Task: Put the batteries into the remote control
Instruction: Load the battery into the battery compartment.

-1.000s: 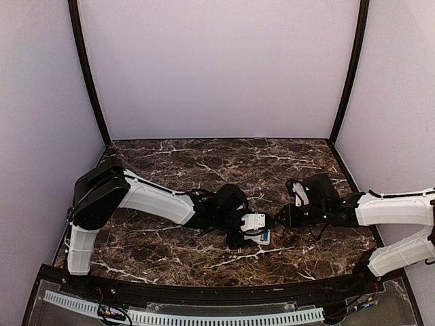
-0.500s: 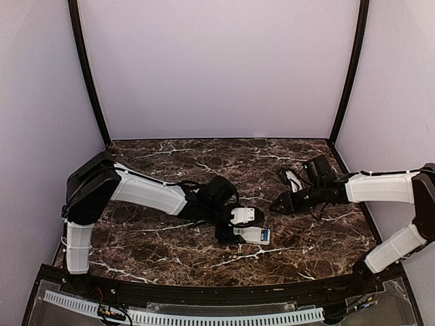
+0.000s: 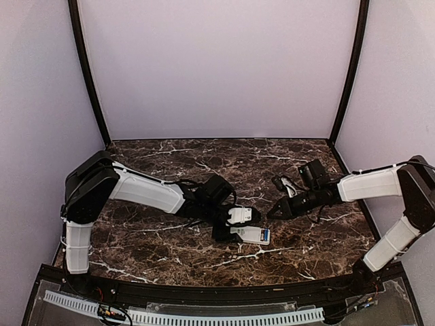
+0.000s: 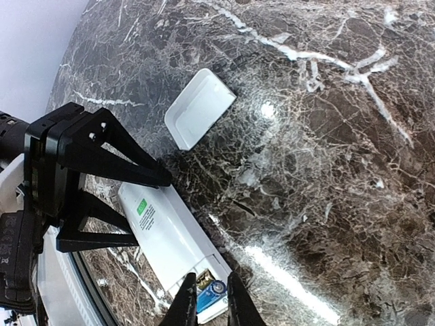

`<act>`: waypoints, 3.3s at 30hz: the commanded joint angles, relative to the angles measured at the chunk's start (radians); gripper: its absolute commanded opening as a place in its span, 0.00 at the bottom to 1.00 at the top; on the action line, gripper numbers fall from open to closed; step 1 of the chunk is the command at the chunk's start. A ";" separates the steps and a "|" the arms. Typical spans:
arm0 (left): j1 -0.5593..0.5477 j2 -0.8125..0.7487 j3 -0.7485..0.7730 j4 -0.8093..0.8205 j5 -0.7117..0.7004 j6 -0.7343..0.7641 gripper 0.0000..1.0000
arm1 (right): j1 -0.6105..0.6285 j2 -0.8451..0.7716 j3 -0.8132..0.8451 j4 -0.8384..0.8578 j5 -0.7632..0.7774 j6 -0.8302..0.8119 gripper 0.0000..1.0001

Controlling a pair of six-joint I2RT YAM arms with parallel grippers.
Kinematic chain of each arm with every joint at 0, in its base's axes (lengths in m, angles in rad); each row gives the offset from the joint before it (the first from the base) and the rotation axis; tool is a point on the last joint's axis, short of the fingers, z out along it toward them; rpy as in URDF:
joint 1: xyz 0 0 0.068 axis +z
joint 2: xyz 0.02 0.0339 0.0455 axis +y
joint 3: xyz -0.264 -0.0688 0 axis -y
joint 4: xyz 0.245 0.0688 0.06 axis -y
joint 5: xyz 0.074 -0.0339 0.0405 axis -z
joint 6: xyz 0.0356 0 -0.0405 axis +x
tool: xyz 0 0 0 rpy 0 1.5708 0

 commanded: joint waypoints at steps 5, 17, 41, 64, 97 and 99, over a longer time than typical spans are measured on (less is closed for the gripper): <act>0.006 -0.003 -0.023 -0.082 0.000 0.023 0.68 | 0.021 0.056 -0.020 0.088 -0.013 0.012 0.11; 0.006 0.006 -0.019 -0.087 -0.007 0.026 0.68 | 0.064 0.037 -0.095 0.167 0.038 0.080 0.09; 0.005 0.015 -0.010 -0.097 -0.015 0.026 0.68 | 0.121 0.006 -0.158 0.236 0.095 0.116 0.09; 0.007 0.015 -0.017 -0.127 -0.053 0.038 0.68 | 0.254 -0.067 -0.276 0.356 0.374 0.180 0.02; 0.008 0.015 -0.023 -0.140 -0.051 0.036 0.68 | 0.272 -0.239 -0.105 0.012 0.484 0.300 0.09; 0.008 0.015 -0.025 -0.135 -0.050 0.035 0.68 | 0.272 -0.245 -0.105 0.001 0.420 0.339 0.01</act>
